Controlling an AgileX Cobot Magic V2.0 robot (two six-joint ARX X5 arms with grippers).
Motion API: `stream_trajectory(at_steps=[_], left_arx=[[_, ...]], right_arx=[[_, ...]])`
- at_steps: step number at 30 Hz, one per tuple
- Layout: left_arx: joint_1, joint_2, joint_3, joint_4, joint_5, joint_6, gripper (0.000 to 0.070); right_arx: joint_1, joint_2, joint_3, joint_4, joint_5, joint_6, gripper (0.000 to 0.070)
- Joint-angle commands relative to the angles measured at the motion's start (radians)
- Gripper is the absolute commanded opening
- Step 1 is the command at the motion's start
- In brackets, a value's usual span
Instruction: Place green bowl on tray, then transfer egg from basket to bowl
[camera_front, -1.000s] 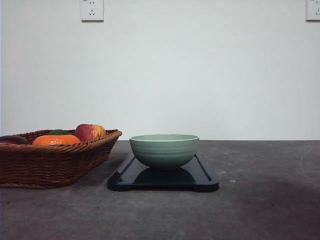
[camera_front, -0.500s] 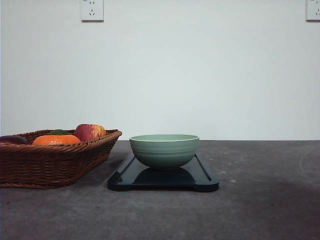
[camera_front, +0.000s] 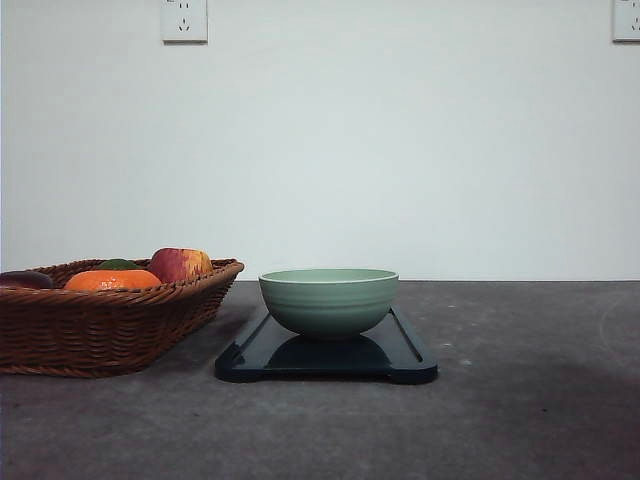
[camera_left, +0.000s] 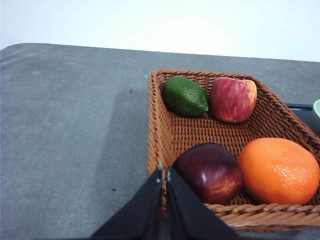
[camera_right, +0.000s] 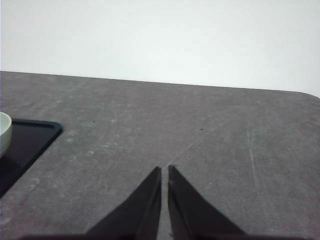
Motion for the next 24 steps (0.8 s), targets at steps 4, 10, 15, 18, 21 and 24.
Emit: stream_trajectory(at_steps=[4,10,15,18,21,24], left_arx=[[0.0,-0.001,-0.019,-0.007,0.0,-0.001,0.0],[0.0,-0.001,-0.019,-0.007,0.001,-0.001,0.0],[0.0,-0.001,-0.019,-0.007,0.0,-0.001,0.0],[0.0,-0.001,-0.019,-0.007,0.001,-0.001,0.0],[0.0,-0.001,-0.019,-0.007,0.001,-0.001,0.0],[0.0,-0.001,-0.019,-0.007,0.001,-0.001,0.0]], right_arx=[[0.001,0.0,-0.005,0.01,0.0,0.01,0.0018],[0.001,0.0,-0.005,0.01,0.0,0.01,0.0017],[0.001,0.0,-0.005,0.01,0.0,0.01,0.0017],[0.001,0.0,-0.005,0.01,0.0,0.01,0.0017],[0.001,0.0,-0.005,0.01,0.0,0.01,0.0017],[0.001,0.0,-0.005,0.01,0.0,0.01,0.0017]])
